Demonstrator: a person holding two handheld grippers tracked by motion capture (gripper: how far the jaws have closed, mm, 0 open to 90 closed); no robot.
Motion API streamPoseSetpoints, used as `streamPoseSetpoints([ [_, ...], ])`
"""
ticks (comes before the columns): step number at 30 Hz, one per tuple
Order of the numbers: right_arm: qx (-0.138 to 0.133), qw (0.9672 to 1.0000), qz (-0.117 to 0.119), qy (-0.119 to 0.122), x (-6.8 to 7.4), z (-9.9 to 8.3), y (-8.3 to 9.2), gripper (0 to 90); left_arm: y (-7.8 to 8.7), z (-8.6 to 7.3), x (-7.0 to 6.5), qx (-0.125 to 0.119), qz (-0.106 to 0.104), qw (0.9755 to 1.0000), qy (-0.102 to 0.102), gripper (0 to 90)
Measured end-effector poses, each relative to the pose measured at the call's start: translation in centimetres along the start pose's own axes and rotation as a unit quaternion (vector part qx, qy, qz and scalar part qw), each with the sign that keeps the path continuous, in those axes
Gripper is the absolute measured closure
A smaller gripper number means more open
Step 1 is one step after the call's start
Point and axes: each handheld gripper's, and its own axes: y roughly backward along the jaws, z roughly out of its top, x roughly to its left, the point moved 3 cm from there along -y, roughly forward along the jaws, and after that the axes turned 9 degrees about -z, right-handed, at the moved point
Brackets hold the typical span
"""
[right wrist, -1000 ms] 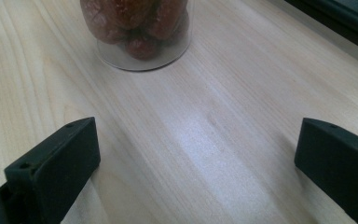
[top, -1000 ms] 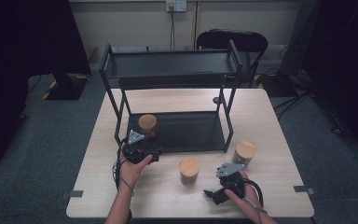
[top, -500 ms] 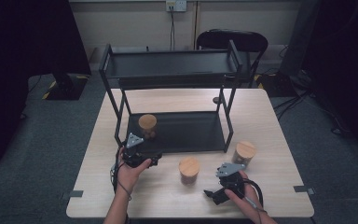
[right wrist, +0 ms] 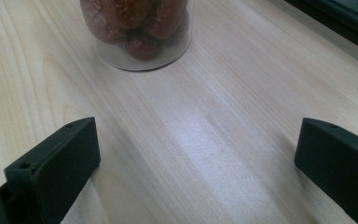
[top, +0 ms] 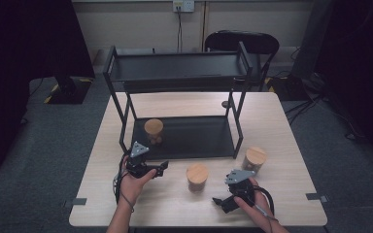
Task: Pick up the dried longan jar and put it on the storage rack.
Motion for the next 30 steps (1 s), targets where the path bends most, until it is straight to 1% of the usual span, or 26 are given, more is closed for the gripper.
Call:
streamPoseSetpoints([
  [4, 0.000, 1.0000, 0.000, 0.000, 0.0, 0.0, 0.0, 0.0, 0.1, -0.3, -0.1, 0.001, -0.002, 1.0000, 0.001, 5.5],
  [9, 0.000, 1.0000, 0.000, 0.000, 0.0, 0.0, 0.0, 0.0, 0.1, -0.8, -0.1, 0.009, -0.005, 0.9999, -0.004, 5.5],
  [17, 0.000, 1.0000, 0.000, 0.000, 0.0, 0.0, 0.0, 0.0, 0.4, -1.3, -0.2, 0.012, -0.006, 0.9999, -0.004, 5.4],
  [20, 0.000, 1.0000, 0.000, 0.000, 0.0, 0.0, 0.0, 0.0, 0.5, -1.5, -0.2, 0.015, -0.006, 0.9998, -0.007, 5.3],
  [30, 0.000, 1.0000, 0.000, 0.000, 0.0, 0.0, 0.0, 0.0, 0.8, -2.4, -0.4, 0.016, -0.007, 0.9998, -0.003, 5.3],
])
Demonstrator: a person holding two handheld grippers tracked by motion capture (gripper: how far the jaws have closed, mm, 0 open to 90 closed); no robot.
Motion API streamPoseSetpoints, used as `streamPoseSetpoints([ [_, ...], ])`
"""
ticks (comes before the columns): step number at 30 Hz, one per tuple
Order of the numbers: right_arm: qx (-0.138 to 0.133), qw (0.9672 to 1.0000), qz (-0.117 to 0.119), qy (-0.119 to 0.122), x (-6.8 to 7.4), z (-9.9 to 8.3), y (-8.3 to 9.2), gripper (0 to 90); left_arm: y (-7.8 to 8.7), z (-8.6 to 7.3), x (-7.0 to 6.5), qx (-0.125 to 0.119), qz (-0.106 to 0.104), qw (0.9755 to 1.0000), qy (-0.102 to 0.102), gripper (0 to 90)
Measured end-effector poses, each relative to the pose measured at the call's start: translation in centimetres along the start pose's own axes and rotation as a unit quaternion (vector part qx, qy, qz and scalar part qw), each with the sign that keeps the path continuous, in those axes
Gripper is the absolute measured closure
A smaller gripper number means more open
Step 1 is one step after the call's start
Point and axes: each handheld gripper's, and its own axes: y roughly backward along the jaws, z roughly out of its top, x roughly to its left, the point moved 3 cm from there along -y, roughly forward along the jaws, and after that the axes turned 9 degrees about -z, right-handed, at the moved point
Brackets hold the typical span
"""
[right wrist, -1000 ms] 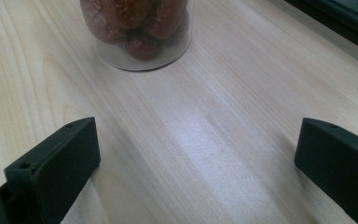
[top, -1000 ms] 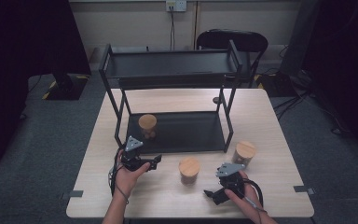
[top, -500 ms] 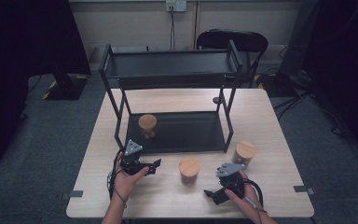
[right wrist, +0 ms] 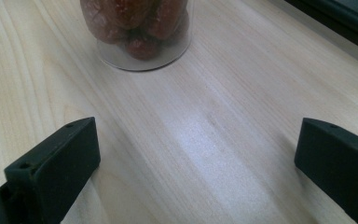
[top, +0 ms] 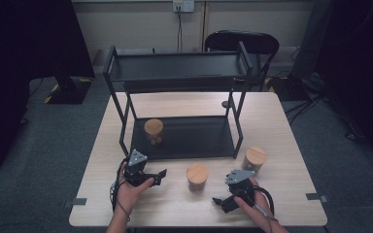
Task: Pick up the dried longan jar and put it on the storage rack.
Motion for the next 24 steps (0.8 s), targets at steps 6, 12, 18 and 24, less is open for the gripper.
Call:
streamPoseSetpoints([
  [6, 0.000, 1.0000, 0.000, 0.000, 0.0, 0.0, 0.0, 0.0, 0.2, -0.7, 0.0, 0.002, 0.001, 1.0000, 0.001, 5.3],
  [12, 0.000, 1.0000, 0.000, 0.000, 0.0, 0.0, 0.0, 0.0, 0.6, -1.2, 0.1, 0.005, 0.001, 1.0000, 0.002, 5.3],
  [18, 0.000, 1.0000, 0.000, 0.000, 0.0, 0.0, 0.0, 0.0, 1.0, -1.6, 0.2, 0.006, 0.003, 1.0000, 0.001, 5.3],
  [24, 0.000, 1.0000, 0.000, 0.000, 0.0, 0.0, 0.0, 0.0, 1.4, -1.9, 0.4, 0.007, 0.006, 1.0000, 0.002, 5.3],
])
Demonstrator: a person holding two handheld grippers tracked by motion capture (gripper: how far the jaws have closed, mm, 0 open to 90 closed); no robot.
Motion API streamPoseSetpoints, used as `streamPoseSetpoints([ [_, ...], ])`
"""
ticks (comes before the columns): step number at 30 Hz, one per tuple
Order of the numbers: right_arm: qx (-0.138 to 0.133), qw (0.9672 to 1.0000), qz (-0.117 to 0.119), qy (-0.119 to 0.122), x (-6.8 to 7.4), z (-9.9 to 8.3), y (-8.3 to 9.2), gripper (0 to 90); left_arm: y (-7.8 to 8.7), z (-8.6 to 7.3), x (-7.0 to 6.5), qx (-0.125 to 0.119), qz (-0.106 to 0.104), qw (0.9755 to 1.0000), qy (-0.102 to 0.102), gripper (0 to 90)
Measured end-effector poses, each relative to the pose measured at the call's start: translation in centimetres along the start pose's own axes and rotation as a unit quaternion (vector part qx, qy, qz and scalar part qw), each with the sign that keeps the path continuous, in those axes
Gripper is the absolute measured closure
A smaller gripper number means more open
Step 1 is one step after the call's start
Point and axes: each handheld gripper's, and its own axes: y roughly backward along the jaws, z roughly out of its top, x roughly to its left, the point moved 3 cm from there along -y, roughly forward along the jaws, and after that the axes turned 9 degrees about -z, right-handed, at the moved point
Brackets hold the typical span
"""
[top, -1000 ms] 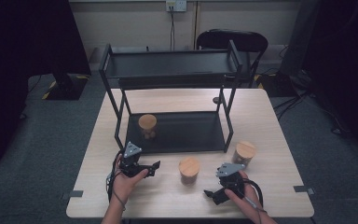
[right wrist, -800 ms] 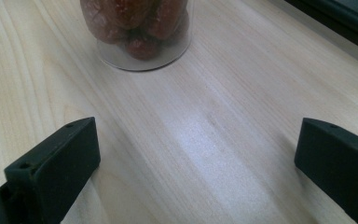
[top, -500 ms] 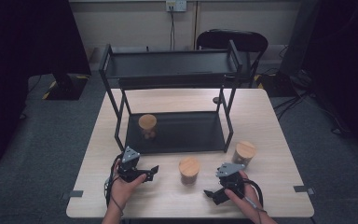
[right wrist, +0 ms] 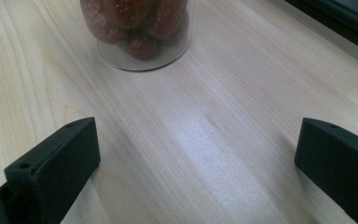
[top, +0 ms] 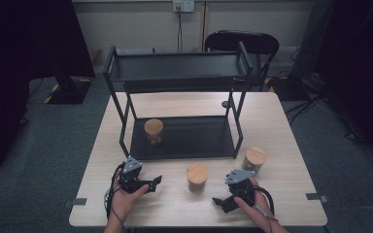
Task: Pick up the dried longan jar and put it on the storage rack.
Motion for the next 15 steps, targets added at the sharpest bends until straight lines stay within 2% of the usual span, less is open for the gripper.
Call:
streamPoseSetpoints([
  [15, 0.000, 1.0000, 0.000, 0.000, 0.00, 0.00, 0.00, 0.0, 0.96, -0.82, 0.40, 0.000, 0.004, 1.0000, 0.004, 5.3],
])
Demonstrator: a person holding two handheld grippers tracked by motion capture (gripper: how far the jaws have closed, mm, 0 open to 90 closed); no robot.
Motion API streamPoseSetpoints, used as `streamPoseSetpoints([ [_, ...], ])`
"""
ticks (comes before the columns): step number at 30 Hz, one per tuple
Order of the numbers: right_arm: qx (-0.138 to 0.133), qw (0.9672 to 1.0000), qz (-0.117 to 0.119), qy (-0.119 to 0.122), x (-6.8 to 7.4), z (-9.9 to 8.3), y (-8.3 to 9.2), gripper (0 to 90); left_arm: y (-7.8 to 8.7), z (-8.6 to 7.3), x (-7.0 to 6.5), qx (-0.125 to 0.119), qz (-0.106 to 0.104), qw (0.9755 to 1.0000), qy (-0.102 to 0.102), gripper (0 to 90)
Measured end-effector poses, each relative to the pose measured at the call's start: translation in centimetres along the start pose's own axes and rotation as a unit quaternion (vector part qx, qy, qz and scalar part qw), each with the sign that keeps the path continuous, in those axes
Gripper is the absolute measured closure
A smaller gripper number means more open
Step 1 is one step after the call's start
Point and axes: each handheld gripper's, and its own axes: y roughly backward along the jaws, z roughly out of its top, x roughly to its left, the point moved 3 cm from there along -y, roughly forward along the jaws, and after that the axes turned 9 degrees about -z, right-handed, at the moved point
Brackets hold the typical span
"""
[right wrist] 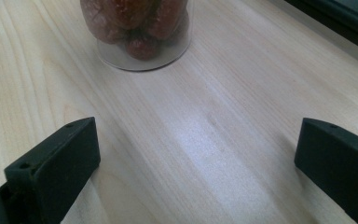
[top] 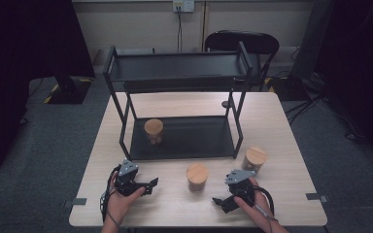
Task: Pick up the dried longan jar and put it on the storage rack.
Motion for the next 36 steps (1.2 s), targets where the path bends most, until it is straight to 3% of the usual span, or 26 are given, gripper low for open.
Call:
streamPoseSetpoints([
  [36, 0.000, 1.0000, 0.000, 0.000, 0.0, 0.0, 0.0, 0.0, 1.6, -1.9, 1.0, 0.013, 0.015, 0.9998, 0.010, 5.2],
])
